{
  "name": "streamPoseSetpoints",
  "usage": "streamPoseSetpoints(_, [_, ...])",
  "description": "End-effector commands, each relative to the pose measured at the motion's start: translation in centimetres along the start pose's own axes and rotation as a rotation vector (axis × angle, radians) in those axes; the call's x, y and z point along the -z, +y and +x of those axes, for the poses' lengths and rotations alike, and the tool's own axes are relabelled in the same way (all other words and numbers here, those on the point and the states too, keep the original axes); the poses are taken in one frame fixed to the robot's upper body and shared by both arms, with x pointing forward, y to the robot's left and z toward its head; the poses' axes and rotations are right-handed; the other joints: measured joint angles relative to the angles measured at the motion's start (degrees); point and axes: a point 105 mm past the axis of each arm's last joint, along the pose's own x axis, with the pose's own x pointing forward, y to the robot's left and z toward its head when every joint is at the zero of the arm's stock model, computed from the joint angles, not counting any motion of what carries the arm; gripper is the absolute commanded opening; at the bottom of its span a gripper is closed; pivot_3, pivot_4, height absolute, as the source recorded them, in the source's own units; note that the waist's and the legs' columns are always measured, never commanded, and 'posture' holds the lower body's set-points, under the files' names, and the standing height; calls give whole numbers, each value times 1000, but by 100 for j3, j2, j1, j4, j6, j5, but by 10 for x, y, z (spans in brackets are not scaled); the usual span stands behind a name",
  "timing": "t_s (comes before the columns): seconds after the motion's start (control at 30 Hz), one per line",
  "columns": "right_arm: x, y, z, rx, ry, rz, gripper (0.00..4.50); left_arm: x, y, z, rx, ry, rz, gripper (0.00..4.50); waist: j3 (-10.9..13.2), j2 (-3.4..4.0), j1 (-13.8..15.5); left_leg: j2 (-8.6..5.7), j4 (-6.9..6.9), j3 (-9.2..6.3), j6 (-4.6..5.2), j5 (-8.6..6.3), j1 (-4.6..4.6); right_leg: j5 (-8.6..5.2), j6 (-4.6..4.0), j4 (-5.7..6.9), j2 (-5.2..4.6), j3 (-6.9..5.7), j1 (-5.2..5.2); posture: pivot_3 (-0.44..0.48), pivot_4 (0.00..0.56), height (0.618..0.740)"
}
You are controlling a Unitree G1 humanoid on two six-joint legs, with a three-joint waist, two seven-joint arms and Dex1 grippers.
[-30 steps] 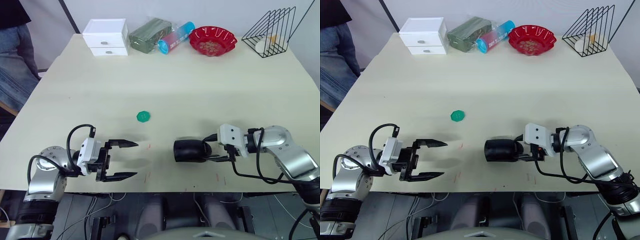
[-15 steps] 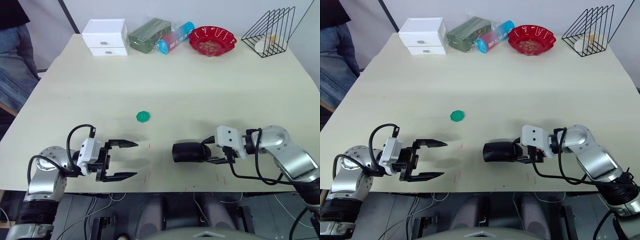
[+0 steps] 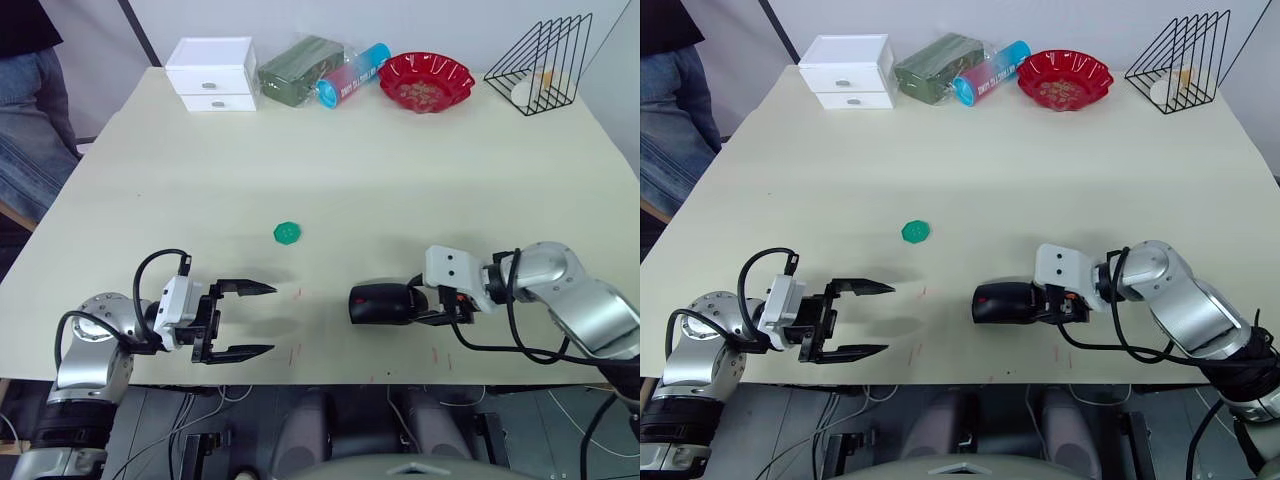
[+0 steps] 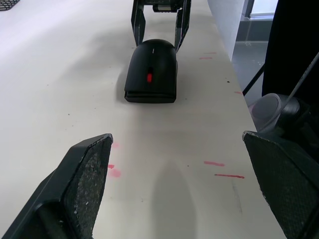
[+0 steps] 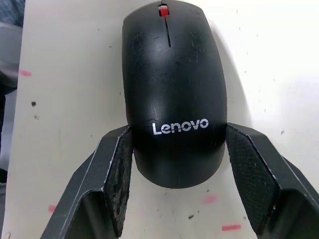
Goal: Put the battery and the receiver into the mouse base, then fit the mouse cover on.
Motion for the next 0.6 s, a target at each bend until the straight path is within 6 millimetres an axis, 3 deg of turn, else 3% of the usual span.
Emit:
streamPoseSetpoints(0.03, [-10,1,-3,3,-2,-46,2509,-2,-5,0,41,-7,15,4500,0,0,0,0,0,0,0,0,0,0,0,0,0,0,0,0,150,740])
streamPoseSetpoints(0.6, [-6,-2,-2,1,55,-46,2509,-2,-6,0,39,-7,13,4500,0,0,-3,0,0,-1,0,0,-1,0,0,-1,-1,-1,0,0,150,740])
